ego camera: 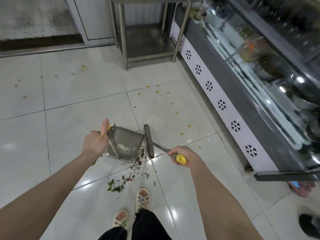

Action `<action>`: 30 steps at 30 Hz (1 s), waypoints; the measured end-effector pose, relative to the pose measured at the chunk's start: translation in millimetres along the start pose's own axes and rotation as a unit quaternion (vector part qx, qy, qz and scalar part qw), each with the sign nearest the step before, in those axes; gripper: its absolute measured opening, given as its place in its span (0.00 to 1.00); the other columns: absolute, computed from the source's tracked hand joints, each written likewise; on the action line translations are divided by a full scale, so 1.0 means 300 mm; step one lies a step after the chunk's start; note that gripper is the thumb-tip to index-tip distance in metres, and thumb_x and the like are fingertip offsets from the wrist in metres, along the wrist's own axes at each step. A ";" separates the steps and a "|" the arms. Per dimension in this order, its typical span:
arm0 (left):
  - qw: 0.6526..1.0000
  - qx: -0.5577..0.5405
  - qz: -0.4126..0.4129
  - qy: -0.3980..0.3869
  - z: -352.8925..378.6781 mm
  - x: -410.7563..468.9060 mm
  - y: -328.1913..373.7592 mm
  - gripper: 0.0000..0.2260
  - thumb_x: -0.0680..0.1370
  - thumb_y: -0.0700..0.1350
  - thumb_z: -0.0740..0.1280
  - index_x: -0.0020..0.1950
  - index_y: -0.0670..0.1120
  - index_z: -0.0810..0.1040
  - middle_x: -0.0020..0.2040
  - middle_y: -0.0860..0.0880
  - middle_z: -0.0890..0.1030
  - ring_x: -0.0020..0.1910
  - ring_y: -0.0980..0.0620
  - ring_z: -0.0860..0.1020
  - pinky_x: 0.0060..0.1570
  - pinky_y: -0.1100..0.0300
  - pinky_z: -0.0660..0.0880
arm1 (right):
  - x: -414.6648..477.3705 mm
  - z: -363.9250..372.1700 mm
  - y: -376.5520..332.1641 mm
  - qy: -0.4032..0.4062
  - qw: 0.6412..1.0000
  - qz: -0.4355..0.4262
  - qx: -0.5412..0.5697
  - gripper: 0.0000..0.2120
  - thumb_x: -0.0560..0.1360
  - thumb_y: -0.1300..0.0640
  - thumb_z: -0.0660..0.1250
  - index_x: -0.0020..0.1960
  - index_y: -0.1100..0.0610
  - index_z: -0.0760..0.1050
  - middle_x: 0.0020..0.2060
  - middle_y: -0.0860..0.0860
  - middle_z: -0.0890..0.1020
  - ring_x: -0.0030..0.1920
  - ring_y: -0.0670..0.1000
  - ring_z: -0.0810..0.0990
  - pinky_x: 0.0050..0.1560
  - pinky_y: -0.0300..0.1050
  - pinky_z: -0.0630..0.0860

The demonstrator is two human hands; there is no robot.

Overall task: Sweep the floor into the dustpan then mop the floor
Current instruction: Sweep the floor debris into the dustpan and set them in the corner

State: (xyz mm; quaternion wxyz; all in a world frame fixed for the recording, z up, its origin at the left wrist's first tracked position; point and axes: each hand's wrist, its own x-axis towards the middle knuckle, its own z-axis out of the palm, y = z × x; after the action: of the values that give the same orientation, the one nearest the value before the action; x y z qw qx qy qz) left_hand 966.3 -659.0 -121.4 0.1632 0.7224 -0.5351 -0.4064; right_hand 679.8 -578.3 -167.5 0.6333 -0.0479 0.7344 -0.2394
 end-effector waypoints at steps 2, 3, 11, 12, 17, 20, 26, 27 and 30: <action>1.000 -0.008 -0.003 0.002 -0.004 0.003 0.000 0.39 0.73 0.74 0.47 0.29 0.40 0.72 0.29 0.42 0.75 0.27 0.44 0.75 0.39 0.50 0.77 | 0.002 -0.008 -0.025 0.008 1.000 -0.013 0.001 0.05 0.69 0.70 0.70 0.41 0.65 0.74 0.33 0.57 0.74 0.28 0.52 0.72 0.22 0.36 0.72; 1.000 -0.012 -0.006 0.003 -0.006 0.005 0.000 0.38 0.73 0.73 0.47 0.30 0.39 0.72 0.28 0.42 0.75 0.26 0.44 0.74 0.38 0.51 0.77 | 0.009 -0.014 -0.037 0.010 1.000 -0.022 0.004 0.05 0.69 0.70 0.70 0.40 0.65 0.74 0.33 0.56 0.74 0.28 0.52 0.72 0.22 0.36 0.72; 0.998 -0.044 -0.032 0.033 0.000 0.034 0.011 0.37 0.74 0.72 0.47 0.28 0.41 0.70 0.26 0.45 0.72 0.26 0.45 0.71 0.28 0.59 0.69 | 0.161 -0.056 -0.139 0.086 0.993 -0.063 -0.056 0.10 0.67 0.72 0.70 0.32 0.65 0.72 0.26 0.55 0.72 0.23 0.53 0.70 0.21 0.37 0.69; 0.998 -0.048 -0.036 0.035 0.003 0.038 0.016 0.36 0.73 0.73 0.47 0.28 0.41 0.70 0.26 0.46 0.72 0.25 0.45 0.70 0.27 0.60 0.68 | 0.184 -0.059 -0.150 0.096 0.990 -0.067 -0.076 0.10 0.67 0.72 0.70 0.32 0.64 0.72 0.25 0.55 0.72 0.23 0.53 0.71 0.22 0.39 0.69; 0.996 -0.061 -0.056 0.042 0.014 0.079 0.045 0.36 0.73 0.73 0.48 0.28 0.42 0.70 0.26 0.46 0.71 0.25 0.46 0.69 0.26 0.60 0.67 | 0.303 -0.072 -0.221 0.134 0.975 -0.075 -0.157 0.08 0.67 0.66 0.72 0.34 0.61 0.73 0.36 0.59 0.78 0.41 0.59 0.80 0.42 0.49 0.75; 0.994 -0.070 -0.065 0.051 0.016 0.111 0.063 0.35 0.74 0.72 0.49 0.29 0.41 0.71 0.27 0.46 0.71 0.25 0.46 0.69 0.25 0.60 0.67 | 0.373 -0.082 -0.271 0.140 0.971 -0.075 -0.181 0.09 0.68 0.65 0.72 0.33 0.61 0.73 0.40 0.61 0.79 0.48 0.61 0.81 0.53 0.54 0.77; 0.994 -0.060 -0.072 0.056 0.019 0.172 0.092 0.37 0.71 0.73 0.48 0.30 0.40 0.70 0.26 0.45 0.70 0.25 0.46 0.68 0.24 0.61 0.68 | 0.497 -0.047 -0.354 0.132 0.968 -0.065 -0.205 0.09 0.68 0.64 0.72 0.36 0.62 0.72 0.45 0.62 0.81 0.53 0.61 0.82 0.50 0.52 0.77; 0.994 -0.057 -0.069 0.056 0.016 0.176 0.095 0.37 0.71 0.74 0.48 0.30 0.40 0.70 0.27 0.45 0.70 0.25 0.47 0.68 0.24 0.61 0.67 | 0.501 -0.032 -0.354 0.123 0.970 -0.062 -0.199 0.08 0.68 0.64 0.73 0.38 0.62 0.73 0.45 0.62 0.81 0.51 0.61 0.82 0.46 0.50 0.76; 0.994 -0.056 -0.074 0.061 0.009 0.194 0.088 0.37 0.71 0.73 0.48 0.30 0.40 0.71 0.27 0.45 0.71 0.26 0.46 0.69 0.24 0.61 0.68 | 0.517 0.016 -0.345 0.081 0.974 -0.047 -0.207 0.09 0.68 0.64 0.73 0.40 0.62 0.72 0.39 0.59 0.79 0.43 0.58 0.80 0.40 0.47 0.74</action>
State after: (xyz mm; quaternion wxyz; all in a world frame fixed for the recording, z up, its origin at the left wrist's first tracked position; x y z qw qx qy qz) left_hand 953.0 -721.1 -129.2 0.2048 0.7729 -0.4462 -0.4020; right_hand 630.3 -728.9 -266.0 0.5360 -0.1925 0.8139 -0.1151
